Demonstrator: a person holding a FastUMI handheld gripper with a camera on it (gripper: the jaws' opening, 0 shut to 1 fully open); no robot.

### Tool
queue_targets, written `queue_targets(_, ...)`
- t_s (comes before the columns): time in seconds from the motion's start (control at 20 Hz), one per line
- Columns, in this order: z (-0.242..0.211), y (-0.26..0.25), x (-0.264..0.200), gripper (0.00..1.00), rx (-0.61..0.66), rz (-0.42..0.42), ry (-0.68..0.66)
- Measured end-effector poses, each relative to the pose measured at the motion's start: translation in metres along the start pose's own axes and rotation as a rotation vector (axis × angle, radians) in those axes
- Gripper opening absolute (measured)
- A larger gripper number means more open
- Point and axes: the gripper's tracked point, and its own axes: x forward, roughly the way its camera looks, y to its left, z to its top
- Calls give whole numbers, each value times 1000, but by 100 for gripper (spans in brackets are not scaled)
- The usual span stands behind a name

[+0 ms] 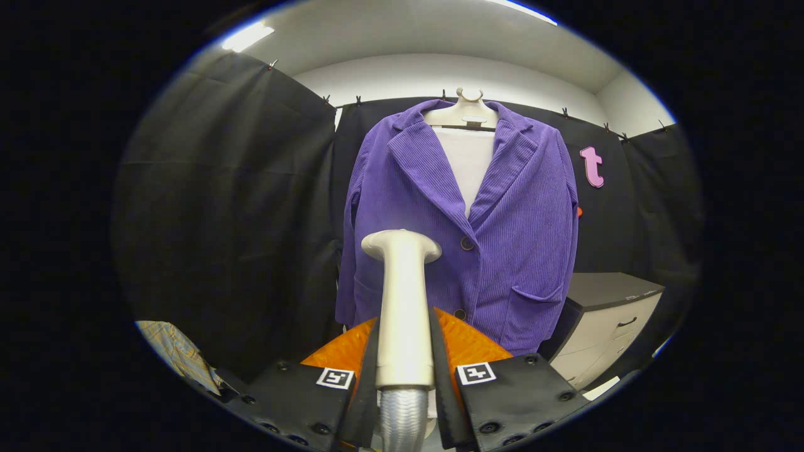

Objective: Iron the clothes twice with a garment steamer, once on the left side and once on the right side.

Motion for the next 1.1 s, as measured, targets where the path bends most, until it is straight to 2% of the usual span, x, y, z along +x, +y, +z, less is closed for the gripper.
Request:
queue_targets(0.6, -67, 4, -21, 47, -5, 33, 118)
queue_targets(0.85, -66, 5, -30, 47, 10, 44, 124)
queue_targets(1.1, -37, -3, -51, 47, 0, 43, 60)
